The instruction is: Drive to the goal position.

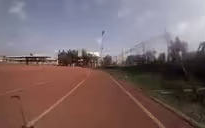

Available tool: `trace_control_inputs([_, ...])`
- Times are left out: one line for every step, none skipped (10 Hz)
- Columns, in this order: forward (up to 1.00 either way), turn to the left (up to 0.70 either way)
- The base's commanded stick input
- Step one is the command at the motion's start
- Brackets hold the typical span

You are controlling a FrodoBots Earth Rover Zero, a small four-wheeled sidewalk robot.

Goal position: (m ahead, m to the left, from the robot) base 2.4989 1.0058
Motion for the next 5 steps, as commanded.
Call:
trace_control_inputs([0.5,0.0])
trace_control_inputs([0.5,0.0])
trace_control_inputs([0.5,0.0])
trace_control_inputs([0.5,0.0])
trace_control_inputs([0.5,0.0])
